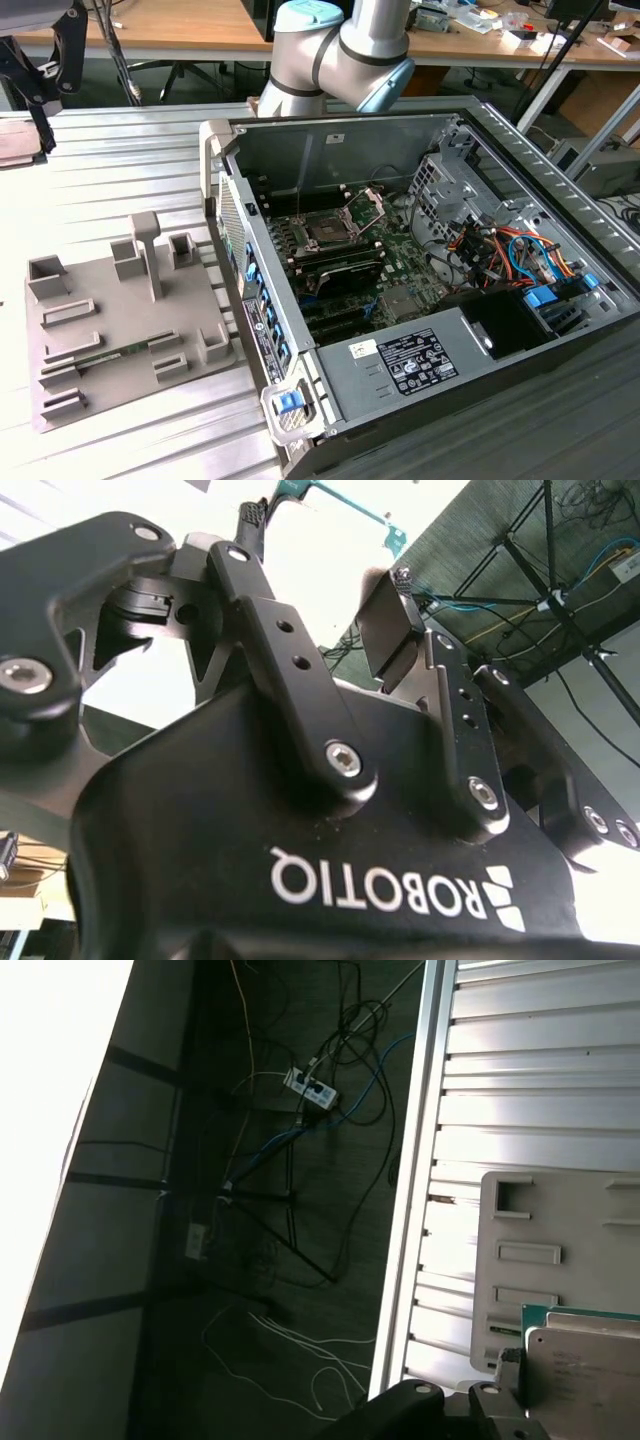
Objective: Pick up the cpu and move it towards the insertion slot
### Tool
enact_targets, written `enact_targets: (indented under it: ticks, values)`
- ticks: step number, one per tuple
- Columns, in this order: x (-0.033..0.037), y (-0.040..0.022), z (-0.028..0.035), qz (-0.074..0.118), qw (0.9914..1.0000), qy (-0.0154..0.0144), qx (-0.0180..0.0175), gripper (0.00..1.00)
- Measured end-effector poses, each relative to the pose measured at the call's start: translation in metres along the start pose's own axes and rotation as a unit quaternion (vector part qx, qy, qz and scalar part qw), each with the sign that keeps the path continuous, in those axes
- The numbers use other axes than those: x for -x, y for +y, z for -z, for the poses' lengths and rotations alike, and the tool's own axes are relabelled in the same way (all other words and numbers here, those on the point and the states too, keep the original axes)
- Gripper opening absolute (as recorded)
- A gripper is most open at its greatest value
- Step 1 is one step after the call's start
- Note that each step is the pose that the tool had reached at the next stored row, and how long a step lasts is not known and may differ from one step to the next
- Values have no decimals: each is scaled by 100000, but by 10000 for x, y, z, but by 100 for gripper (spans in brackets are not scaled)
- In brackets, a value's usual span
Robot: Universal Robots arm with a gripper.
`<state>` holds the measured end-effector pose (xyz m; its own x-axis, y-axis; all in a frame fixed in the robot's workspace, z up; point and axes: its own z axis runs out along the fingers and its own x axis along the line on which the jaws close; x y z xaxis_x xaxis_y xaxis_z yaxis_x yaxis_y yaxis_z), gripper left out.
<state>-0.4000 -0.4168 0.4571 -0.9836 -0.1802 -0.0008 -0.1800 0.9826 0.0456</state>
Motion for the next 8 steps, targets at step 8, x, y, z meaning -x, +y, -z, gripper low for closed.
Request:
enact_targets:
  ticks: [8]
  values:
    - [73,-13,0,-3,100000,-6,1,55]
